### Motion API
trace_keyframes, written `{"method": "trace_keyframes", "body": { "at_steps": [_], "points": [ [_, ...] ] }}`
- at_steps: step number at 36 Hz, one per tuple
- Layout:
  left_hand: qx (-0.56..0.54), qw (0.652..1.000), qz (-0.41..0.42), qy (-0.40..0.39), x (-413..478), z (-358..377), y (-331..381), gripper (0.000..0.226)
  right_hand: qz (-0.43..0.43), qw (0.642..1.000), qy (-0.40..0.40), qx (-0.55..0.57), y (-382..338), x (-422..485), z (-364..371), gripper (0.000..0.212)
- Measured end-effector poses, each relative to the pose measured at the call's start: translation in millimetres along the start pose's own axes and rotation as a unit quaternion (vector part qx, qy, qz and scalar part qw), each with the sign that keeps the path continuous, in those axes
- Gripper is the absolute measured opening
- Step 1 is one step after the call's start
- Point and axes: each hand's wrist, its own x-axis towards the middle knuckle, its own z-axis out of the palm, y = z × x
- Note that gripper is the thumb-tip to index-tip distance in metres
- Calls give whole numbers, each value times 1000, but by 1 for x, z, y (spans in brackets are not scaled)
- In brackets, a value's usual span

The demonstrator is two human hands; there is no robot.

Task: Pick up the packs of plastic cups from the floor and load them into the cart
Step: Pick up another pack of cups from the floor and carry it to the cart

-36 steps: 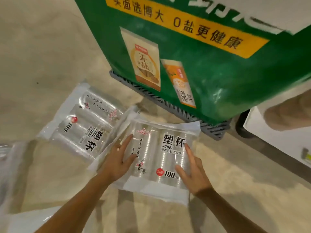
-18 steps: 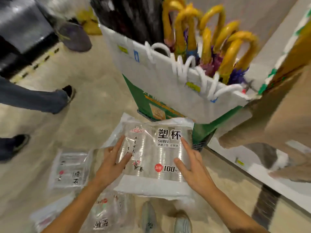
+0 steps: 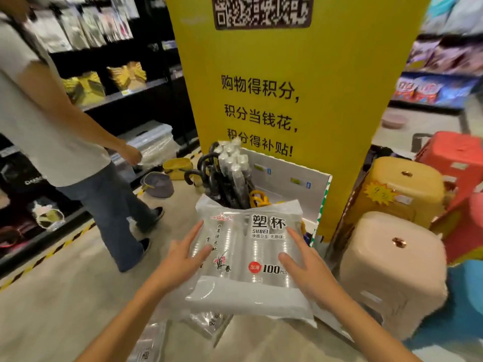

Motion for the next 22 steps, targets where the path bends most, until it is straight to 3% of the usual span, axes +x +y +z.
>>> {"method": "trace_keyframes", "body": {
  "at_steps": [6,11,22],
  "points": [
    [-36,994,102,-26,-15,-16,59,67,17,998,67,-10,-37,-37,-58,76],
    [-12,984,165,-66,-26,-7,105,70,38,989,140,5,-49,-97,-95,65],
    [8,937,287,-196,-78,78,211,67,115,942,315,24,-25,-261,-162,63]
  ]
}}
